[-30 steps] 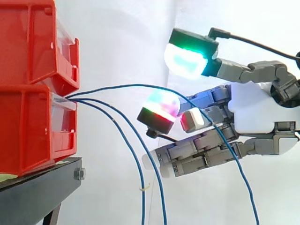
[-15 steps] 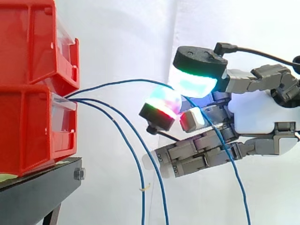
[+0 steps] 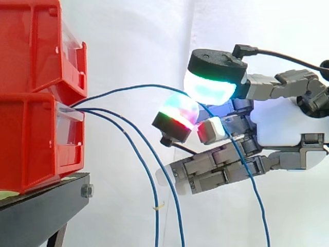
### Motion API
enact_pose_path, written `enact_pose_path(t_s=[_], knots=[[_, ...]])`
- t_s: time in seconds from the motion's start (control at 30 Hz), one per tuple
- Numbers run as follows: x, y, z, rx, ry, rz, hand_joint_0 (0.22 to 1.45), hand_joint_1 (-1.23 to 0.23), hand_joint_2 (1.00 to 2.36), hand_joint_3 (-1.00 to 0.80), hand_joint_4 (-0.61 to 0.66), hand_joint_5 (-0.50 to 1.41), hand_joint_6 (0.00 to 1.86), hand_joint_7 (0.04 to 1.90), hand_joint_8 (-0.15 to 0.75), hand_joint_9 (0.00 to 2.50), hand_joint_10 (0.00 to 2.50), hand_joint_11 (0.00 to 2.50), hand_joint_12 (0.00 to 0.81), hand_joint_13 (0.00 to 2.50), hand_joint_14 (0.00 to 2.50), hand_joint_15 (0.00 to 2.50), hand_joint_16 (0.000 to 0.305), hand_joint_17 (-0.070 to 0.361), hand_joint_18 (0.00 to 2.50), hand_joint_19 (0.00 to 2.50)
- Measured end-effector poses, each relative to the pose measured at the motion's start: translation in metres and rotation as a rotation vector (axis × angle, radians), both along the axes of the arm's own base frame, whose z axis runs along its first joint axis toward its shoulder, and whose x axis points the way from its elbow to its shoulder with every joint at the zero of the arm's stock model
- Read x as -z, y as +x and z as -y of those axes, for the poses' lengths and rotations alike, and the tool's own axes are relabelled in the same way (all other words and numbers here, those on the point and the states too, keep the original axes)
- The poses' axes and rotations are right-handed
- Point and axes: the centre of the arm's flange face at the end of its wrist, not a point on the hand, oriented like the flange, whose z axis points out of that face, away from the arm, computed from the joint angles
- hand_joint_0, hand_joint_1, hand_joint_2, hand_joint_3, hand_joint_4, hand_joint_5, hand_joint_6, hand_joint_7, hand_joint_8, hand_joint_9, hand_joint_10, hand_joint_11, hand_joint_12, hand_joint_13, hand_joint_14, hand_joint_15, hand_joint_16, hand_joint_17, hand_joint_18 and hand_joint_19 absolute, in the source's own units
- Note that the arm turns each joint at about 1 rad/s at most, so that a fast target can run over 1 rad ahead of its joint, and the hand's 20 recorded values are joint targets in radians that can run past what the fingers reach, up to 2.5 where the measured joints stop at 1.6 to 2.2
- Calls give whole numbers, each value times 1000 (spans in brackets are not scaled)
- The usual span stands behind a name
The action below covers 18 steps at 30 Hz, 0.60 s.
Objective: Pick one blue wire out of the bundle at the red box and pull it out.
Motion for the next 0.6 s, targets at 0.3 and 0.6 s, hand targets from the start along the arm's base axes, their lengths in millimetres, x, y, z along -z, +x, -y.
enact_pose_path(t_s=[0.3, 0.6], knots=[[0, 0, 0, 0, 0, 1, 571, -752, 1014, -194, 149, -79, 874, 1016, 269, 1301, 27, 745, 406, 576, 13, 299, 66, 149, 373, 426], [0, 0, 0, 0, 0, 2, 568, -758, 1012, -166, 153, -66, 870, 1044, 279, 1377, 26, 723, 420, 638, 14, 310, 69, 155, 427, 429]])
